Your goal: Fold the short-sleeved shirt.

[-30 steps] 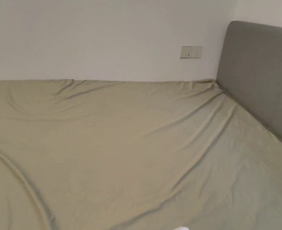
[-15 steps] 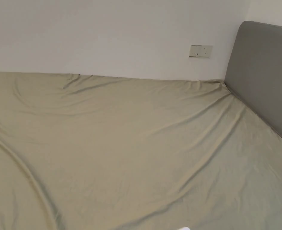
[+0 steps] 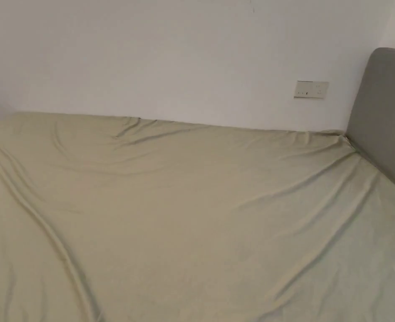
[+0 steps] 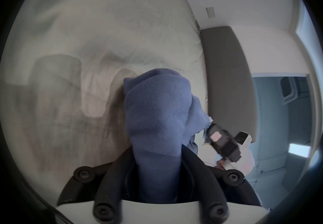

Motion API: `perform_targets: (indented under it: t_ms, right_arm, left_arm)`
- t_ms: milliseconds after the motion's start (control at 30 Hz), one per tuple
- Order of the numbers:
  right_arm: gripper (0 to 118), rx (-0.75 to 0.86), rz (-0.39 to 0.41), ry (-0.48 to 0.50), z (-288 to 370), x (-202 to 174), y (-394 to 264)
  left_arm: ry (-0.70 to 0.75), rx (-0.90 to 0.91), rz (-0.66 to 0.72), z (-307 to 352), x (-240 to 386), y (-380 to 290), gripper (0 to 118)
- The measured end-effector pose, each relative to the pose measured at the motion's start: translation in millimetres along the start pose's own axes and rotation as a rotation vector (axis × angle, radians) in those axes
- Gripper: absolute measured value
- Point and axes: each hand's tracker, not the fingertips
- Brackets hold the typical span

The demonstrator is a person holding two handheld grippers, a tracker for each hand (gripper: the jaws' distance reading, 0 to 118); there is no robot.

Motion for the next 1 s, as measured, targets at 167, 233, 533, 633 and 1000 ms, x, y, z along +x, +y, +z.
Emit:
perform_targets:
  t_ms: [167,233,533,633,1000]
  right_arm:
    - [1,0.075,0.057,-0.024,18.6,-20.0,35.7]
    - [1,0.115,0.077,-0.022,19.1,-33.4,47.4]
    - [1,0.110,0.177,-0.033,-23.3,-98.6,66.6]
    - [1,0.096,0.162,-0.018,-41.7,-113.2,70.2]
    - [1,0.035,0.207,-0.015,-71.9,-136.3,70.1]
  left_arm:
    - [0.041,0.023,-0.040,49.2,36.0,37.1,16]
    - [0.057,0.064,-0.058,87.3,50.6,45.4,16]
    - [0.261,0.259,0.078,250.1,-49.4,128.0,16]
    - [0.302,0.326,0.121,303.0,-92.9,141.3,16]
    - [0.599,0.539,0.321,381.9,-214.5,149.0,64]
